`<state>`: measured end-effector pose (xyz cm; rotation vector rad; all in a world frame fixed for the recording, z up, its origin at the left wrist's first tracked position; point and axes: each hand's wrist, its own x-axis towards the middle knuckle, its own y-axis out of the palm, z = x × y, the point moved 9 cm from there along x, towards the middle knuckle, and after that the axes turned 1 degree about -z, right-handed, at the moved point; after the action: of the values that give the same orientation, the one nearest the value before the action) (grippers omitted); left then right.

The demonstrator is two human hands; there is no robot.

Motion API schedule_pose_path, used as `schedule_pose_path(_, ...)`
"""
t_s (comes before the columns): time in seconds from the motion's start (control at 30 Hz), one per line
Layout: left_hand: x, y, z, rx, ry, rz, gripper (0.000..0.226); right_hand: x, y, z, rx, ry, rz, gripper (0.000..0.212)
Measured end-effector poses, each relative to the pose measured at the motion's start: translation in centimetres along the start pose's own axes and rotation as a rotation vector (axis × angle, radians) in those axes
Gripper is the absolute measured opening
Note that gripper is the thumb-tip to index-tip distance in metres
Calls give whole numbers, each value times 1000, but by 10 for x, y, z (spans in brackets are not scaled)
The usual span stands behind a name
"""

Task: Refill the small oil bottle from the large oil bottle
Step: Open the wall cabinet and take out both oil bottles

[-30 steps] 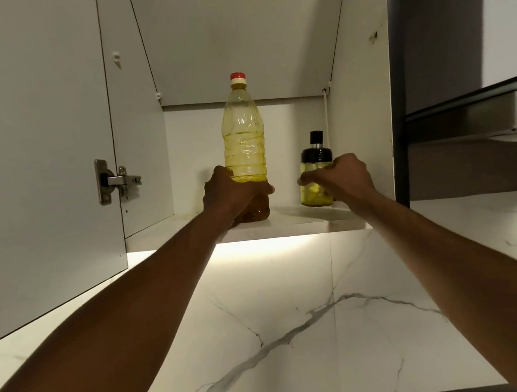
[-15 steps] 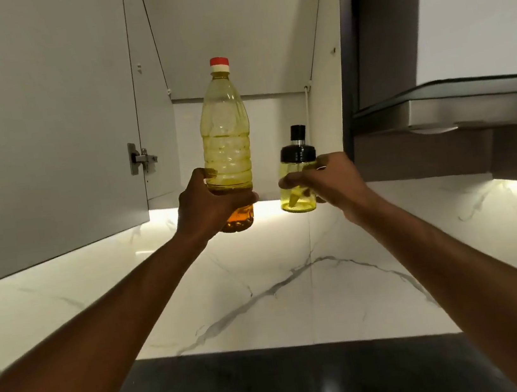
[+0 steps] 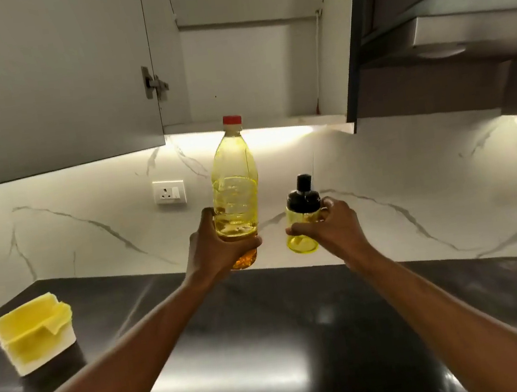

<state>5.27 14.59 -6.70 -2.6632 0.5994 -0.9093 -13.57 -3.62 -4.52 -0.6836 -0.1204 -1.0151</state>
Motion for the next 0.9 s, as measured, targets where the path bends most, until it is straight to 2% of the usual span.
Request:
schedule_pose_path(0.3, -49, 45, 111, 26, -98, 53, 79, -34, 63, -116, -27, 136, -13, 53)
schedule_pose_path(0.4, -58, 65, 148, 70, -139, 71, 86, -39, 88, -160, -28, 184, 31, 61)
schedule_pose_path(0.5, -64, 85, 182, 34, -178, 99, 86, -46, 111, -204, -46, 257, 62, 65)
schedule_pose_path(0.6, -70, 108, 214, -10, -199, 164, 83, -54, 131, -243, -66, 316, 65, 58)
schedule_pose_path(0.73, -81, 134, 252, -46, -239, 244, 79, -63, 154, -282, -81, 389, 69, 48)
schedule_pose_path(0.9, -90, 147, 286, -43, -274, 299, 83, -67, 176, -309, -77, 429, 115, 51)
